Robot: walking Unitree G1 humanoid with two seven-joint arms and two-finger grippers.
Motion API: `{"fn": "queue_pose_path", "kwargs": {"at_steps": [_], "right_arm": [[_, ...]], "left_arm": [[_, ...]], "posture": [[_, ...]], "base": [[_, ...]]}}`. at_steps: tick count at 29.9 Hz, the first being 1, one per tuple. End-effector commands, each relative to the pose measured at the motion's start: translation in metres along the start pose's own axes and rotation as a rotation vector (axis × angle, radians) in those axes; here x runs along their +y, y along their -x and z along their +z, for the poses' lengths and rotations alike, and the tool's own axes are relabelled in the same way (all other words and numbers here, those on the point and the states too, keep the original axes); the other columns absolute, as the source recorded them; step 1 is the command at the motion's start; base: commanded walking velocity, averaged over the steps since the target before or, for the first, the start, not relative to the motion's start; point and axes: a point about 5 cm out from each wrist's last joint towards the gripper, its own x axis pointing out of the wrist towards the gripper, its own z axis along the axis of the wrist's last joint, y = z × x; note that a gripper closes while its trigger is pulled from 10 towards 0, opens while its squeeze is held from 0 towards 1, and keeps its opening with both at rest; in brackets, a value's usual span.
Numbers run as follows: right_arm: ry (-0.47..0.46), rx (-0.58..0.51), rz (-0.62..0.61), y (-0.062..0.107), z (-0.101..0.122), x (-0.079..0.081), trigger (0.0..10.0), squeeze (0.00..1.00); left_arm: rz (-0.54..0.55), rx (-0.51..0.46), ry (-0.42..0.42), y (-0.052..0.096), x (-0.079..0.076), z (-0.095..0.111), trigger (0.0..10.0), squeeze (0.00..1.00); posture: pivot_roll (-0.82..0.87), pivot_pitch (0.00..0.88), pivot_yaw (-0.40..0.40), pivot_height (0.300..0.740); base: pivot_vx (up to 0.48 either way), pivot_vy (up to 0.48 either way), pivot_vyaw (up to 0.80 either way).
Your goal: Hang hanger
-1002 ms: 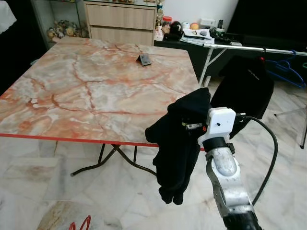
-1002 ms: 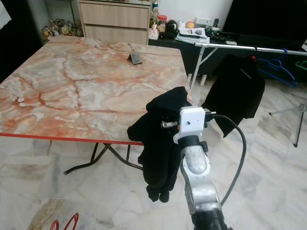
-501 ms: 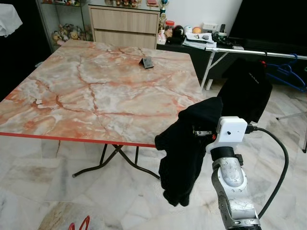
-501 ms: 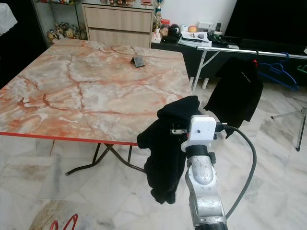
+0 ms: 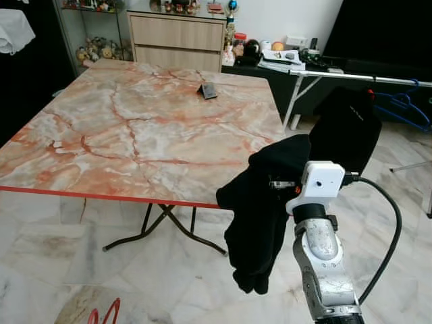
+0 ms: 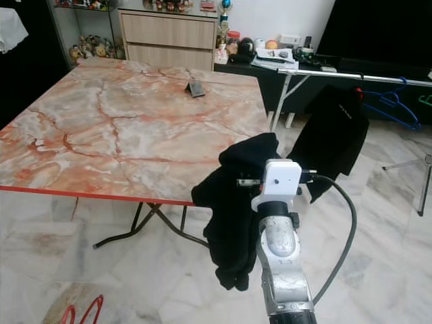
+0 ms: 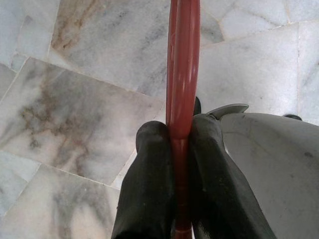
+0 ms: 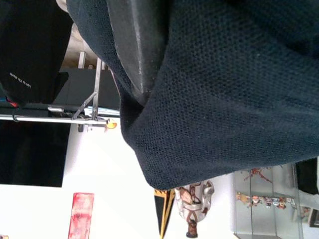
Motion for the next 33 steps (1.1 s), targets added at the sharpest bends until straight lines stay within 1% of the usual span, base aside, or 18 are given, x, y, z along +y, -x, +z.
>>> {"fn": "queue_pose_path", "kwargs": {"at_steps": [1,4,6,7,8,9,10,11,14,16,19,21,23,33], "right_arm": [[-0.005,-0.076,0.004,-0.004,0.018,0.001,10.0,0.00],[-0.006,-0.079,0.006,-0.004,0.019,0.002,10.0,0.00],[-0.006,-0.076,0.007,-0.004,0.018,0.003,10.0,0.00],[-0.007,-0.075,0.008,-0.003,0.018,0.003,10.0,0.00],[-0.007,-0.075,0.008,-0.003,0.018,0.003,10.0,0.00],[-0.007,-0.073,0.009,-0.003,0.018,0.003,10.0,0.00],[-0.008,-0.074,0.010,-0.003,0.018,0.004,10.0,0.00],[-0.008,-0.074,0.010,-0.003,0.018,0.004,10.0,0.00],[-0.008,-0.080,0.011,-0.003,0.020,0.004,10.0,0.00],[-0.008,-0.085,0.011,-0.003,0.021,0.004,10.0,0.00],[-0.008,-0.089,0.011,-0.004,0.022,0.004,10.0,0.00],[-0.008,-0.095,0.011,-0.005,0.024,0.004,10.0,0.00],[-0.006,-0.099,0.015,-0.005,0.025,0.005,10.0,0.00],[0.004,-0.109,0.016,-0.006,0.028,0.003,10.0,0.00]], "left_arm": [[0.018,0.030,-0.007,0.002,0.005,-0.009,10.0,0.00],[0.039,0.028,-0.017,0.004,0.009,-0.011,10.0,0.00],[0.049,0.032,-0.051,0.005,0.011,-0.013,10.0,0.00],[0.054,0.035,-0.084,0.005,0.012,-0.015,10.0,0.00],[0.054,0.035,-0.084,0.005,0.012,-0.015,10.0,0.00],[0.060,0.039,-0.114,0.006,0.013,-0.017,10.0,0.00],[0.068,0.042,-0.123,0.007,0.015,-0.019,10.0,0.00],[0.068,0.042,-0.123,0.007,0.015,-0.019,10.0,0.00],[0.084,0.049,-0.111,0.010,0.023,-0.024,10.0,0.00],[0.086,0.053,-0.108,0.011,0.025,-0.026,10.0,0.00],[0.085,0.053,-0.108,0.011,0.024,-0.026,10.0,0.00],[0.071,0.054,-0.113,0.011,0.021,-0.027,10.0,0.00],[0.054,0.050,-0.117,0.009,0.016,-0.026,10.0,0.00],[0.039,0.047,-0.117,0.008,0.012,-0.024,10.0,0.00]], "posture": [[0.10,0.000,-0.076,0.740],[0.11,0.000,-0.075,0.740],[0.11,0.000,-0.074,0.740],[0.11,0.000,-0.073,0.740],[0.11,0.000,-0.073,0.740],[0.11,0.000,-0.073,0.740],[0.11,0.000,-0.071,0.740],[0.11,0.000,-0.071,0.740],[0.11,0.002,-0.069,0.740],[0.11,0.004,-0.069,0.740],[0.11,0.004,-0.069,0.740],[0.10,0.006,-0.069,0.740],[0.10,0.006,-0.069,0.740],[0.10,0.000,-0.070,0.740]], "base": [[0.000,0.000,0.00],[0.000,0.000,0.00],[0.000,0.000,0.00],[0.000,0.000,0.00],[0.000,0.000,0.00],[0.000,0.000,0.00],[0.000,0.000,0.00],[0.000,0.000,0.00],[0.000,0.000,0.00],[0.000,0.000,0.00],[0.000,0.000,0.00],[0.253,0.000,0.00],[0.289,0.000,0.00],[0.354,0.000,0.00]]}}
